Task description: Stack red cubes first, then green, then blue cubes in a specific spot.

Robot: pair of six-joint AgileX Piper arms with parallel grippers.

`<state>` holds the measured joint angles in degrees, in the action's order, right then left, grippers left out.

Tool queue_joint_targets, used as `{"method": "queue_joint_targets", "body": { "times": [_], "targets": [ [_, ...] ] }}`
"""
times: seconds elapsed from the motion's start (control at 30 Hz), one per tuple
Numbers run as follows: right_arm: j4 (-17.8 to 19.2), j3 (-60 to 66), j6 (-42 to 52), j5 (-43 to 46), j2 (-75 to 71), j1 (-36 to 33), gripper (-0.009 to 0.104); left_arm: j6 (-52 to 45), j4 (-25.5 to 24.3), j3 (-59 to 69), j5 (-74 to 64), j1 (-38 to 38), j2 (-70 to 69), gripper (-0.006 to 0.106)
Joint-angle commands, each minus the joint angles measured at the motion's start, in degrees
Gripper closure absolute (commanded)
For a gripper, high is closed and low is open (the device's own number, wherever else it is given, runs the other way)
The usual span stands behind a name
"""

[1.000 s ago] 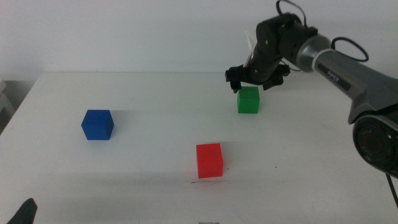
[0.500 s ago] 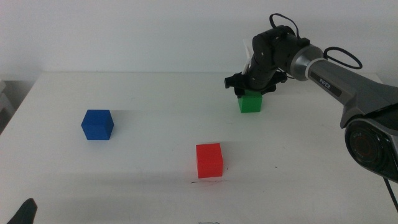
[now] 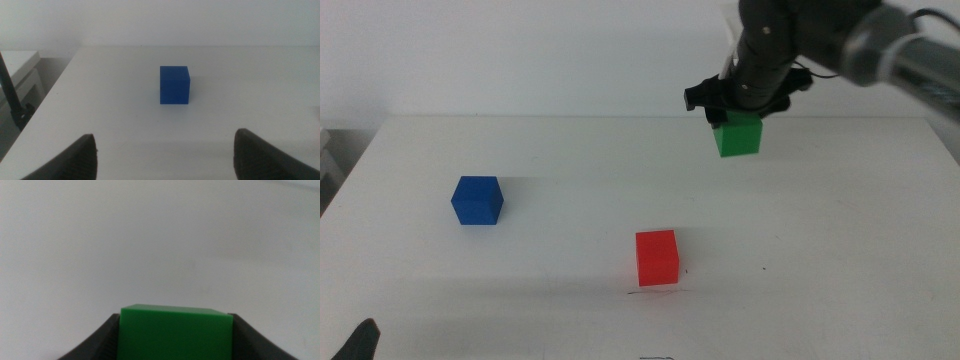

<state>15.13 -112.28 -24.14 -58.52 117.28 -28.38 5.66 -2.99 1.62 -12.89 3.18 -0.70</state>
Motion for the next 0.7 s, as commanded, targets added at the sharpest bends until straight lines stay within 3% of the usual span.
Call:
{"method": "queue_joint_targets", "body": {
  "times": [0.0,0.23,0.43,0.67],
  "targets": [
    [2.47,5.17,-4.06,3.05,-10.14,-1.81,0.096,0.18,0.60,-0.09,4.34,0.15,-1.43,0.007],
    [2.93,14.64,-13.13,3.66,-18.88,-8.97,0.096,0.18,0.60,-0.09,4.34,0.15,-1.43,0.007],
    [8.35,15.09,-21.79,2.63,-16.86,-16.19,0.096,0.18,0.60,-0.09,4.34,0.15,-1.43,0.007],
    [6.79,15.09,-24.59,2.93,-11.38,-19.88,0.096,0.18,0.60,-0.09,4.34,0.15,-1.43,0.007]
  ]
}}
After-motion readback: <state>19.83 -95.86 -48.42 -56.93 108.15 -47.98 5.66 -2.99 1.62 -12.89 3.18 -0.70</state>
